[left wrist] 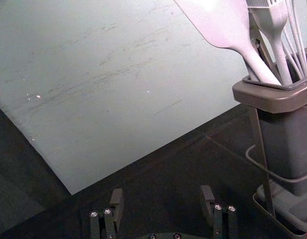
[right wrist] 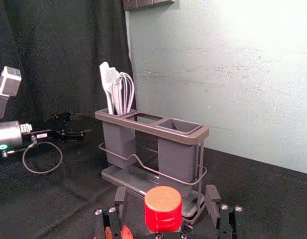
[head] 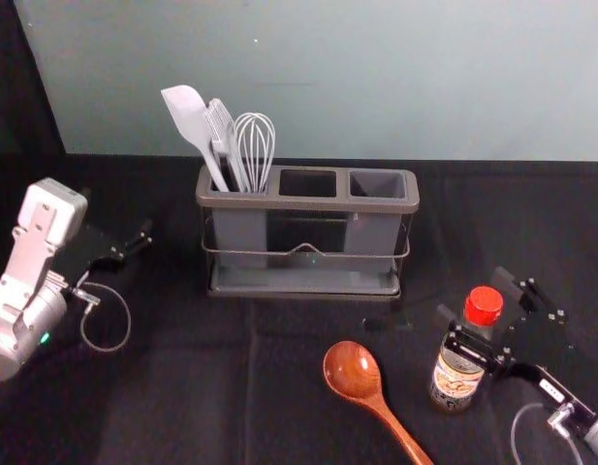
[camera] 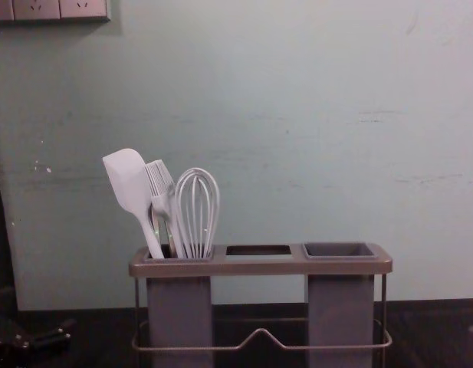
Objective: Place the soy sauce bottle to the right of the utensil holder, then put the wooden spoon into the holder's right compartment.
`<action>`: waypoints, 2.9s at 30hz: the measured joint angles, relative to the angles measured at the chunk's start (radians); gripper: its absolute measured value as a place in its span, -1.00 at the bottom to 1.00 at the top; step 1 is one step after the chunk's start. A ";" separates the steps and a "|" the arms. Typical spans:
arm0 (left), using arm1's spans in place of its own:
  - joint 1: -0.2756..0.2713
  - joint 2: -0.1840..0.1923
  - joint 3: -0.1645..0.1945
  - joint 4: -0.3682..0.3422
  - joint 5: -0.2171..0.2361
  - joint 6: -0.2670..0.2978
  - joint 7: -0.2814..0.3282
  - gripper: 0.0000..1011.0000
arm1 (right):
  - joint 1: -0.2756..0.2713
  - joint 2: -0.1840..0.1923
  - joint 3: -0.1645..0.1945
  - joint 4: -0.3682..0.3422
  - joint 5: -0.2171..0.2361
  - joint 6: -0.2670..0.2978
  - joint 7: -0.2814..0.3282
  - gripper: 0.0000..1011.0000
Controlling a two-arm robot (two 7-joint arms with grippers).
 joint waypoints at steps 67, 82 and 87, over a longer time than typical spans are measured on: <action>0.000 0.000 0.000 0.000 0.000 0.000 0.000 0.99 | 0.427 -0.086 -0.038 0.383 0.032 0.028 0.178 -0.24; 0.000 0.000 0.000 0.000 0.000 0.000 0.000 0.99 | 0.551 -0.133 -0.111 0.507 0.005 0.011 0.190 -0.24; 0.000 0.000 0.000 0.000 0.000 0.000 0.000 0.99 | 0.575 -0.142 -0.122 0.533 -0.006 0.007 0.190 -0.24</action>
